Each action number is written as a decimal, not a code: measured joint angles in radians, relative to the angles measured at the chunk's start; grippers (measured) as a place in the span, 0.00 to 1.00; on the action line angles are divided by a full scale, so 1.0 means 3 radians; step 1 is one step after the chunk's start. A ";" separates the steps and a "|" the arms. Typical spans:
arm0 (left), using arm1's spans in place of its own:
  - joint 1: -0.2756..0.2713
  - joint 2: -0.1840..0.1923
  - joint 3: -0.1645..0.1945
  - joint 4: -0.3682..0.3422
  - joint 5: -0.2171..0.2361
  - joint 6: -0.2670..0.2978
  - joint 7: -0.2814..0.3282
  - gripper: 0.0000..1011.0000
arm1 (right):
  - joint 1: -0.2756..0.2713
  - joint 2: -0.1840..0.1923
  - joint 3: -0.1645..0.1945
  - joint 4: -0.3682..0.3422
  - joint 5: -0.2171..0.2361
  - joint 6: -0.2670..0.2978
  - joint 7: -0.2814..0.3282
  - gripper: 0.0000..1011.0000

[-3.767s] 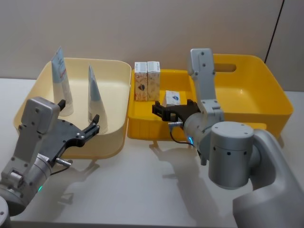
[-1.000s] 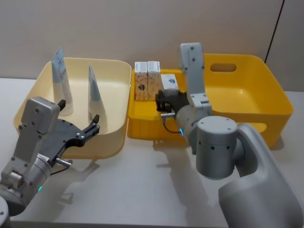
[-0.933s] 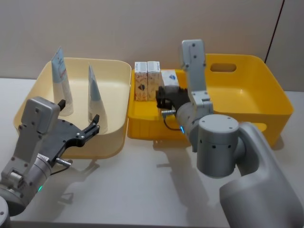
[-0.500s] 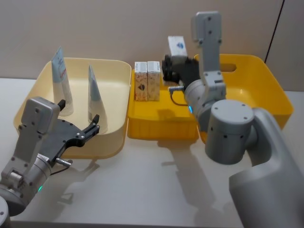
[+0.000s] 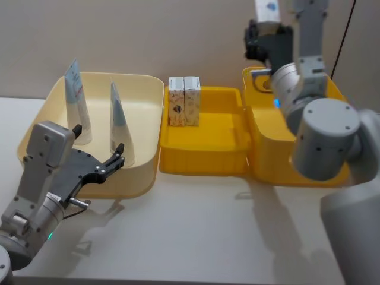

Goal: Bimanual collaborative sorting of washing and personal care products

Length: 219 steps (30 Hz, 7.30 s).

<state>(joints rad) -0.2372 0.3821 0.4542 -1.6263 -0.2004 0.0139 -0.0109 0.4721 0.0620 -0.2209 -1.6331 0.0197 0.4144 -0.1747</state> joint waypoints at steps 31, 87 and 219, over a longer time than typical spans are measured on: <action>0.0000 0.0000 0.0000 0.0000 0.0000 0.0000 0.0000 0.99 | 0.0113 0.0292 0.0402 0.0188 0.0028 0.0647 0.0281 0.54; -0.0640 -0.0123 0.0001 0.0581 -0.0203 0.0281 -0.0678 0.99 | 0.0208 0.0219 0.0421 0.0520 0.0276 0.1249 0.0717 0.99; -0.1277 -0.0592 0.0041 0.1798 -0.0032 0.0189 -0.1058 0.35 | 0.0208 0.0220 0.0421 0.0524 0.0278 0.1254 0.0721 0.99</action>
<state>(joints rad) -0.6203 0.2046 0.4664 -1.0868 -0.2100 0.0705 -0.3284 0.5346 0.1279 -0.0945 -1.4760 0.1032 0.7906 0.0417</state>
